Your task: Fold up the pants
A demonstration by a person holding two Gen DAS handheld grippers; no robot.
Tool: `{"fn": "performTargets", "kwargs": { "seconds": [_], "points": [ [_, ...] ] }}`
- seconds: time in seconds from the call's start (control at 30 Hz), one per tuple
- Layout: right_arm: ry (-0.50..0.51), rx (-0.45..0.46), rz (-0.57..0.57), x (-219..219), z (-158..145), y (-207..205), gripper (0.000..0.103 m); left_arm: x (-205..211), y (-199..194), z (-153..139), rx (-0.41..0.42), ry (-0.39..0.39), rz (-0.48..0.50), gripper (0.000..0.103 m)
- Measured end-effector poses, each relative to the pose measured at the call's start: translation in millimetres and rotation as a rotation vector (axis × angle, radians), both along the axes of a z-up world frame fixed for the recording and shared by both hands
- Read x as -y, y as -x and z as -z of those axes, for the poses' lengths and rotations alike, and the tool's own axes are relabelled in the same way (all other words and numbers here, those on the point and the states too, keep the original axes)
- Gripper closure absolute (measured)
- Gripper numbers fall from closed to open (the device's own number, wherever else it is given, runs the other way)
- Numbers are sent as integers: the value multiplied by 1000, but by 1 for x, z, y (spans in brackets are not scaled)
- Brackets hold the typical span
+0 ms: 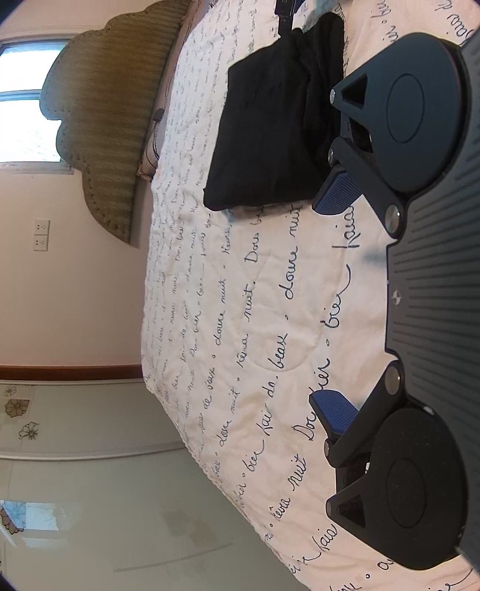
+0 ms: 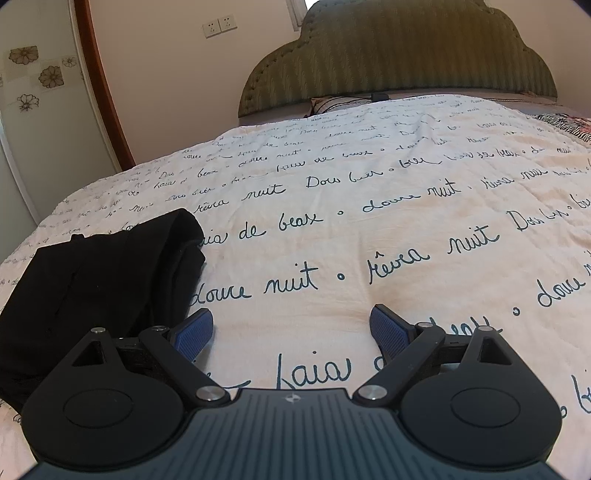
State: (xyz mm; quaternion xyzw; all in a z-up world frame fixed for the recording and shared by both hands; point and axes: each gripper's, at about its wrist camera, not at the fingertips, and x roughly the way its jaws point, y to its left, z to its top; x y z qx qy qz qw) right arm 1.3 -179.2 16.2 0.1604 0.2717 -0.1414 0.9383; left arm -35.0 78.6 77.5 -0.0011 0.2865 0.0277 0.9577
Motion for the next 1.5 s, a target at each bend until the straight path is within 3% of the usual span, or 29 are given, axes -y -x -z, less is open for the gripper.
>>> {"fn": "performTargets", "kwargs": {
  "seconds": [0.77, 1.17, 1.5],
  "points": [
    [-7, 5, -2, 1, 0, 1, 10, -16, 23, -23, 47, 16, -38, 1],
    [-5, 4, -2, 1, 0, 1, 10, -4, 0, -7, 13, 11, 6, 1],
    [-1, 1, -2, 0, 0, 1, 10, -14, -8, -2, 1, 40, -23, 1]
  ]
}}
